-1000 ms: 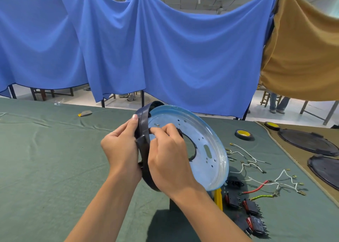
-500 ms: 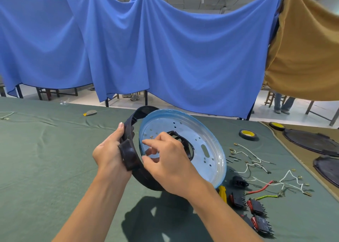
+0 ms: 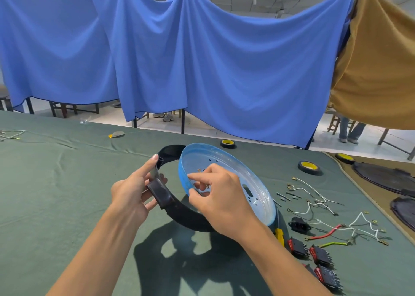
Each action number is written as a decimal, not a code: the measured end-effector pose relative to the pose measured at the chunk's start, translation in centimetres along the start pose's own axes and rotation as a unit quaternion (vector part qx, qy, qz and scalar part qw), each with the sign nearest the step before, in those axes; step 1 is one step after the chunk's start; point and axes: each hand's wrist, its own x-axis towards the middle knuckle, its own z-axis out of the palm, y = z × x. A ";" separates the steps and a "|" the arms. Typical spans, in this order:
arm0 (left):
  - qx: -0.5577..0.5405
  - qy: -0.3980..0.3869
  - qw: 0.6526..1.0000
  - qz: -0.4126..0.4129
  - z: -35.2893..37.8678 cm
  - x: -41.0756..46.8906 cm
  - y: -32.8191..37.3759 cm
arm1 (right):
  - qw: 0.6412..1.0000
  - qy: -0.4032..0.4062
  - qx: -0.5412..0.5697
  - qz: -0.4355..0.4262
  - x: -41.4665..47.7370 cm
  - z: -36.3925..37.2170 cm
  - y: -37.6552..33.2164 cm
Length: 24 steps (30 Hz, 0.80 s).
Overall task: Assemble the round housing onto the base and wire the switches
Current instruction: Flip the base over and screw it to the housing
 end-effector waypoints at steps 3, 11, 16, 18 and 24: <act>-0.006 0.009 1.000 0.007 0.3 0.0 -0.8 | 1.000 -0.001 -0.006 -0.003 0.1 0.1 -0.1; -0.086 -0.006 0.995 -0.054 2.0 -0.2 -5.5 | 0.997 -0.021 -0.069 -0.003 0.1 0.3 0.3; -0.038 -0.101 0.988 -0.111 1.6 0.6 -6.4 | 0.994 -0.059 -0.089 -0.001 0.2 -0.3 0.9; -0.014 -0.158 0.977 -0.145 1.2 1.0 -6.1 | 0.993 -0.076 -0.095 -0.005 0.2 -0.4 1.1; 0.064 -0.302 0.919 -0.247 -0.4 3.5 -4.6 | 0.988 -0.105 -0.110 -0.003 0.2 -0.2 1.2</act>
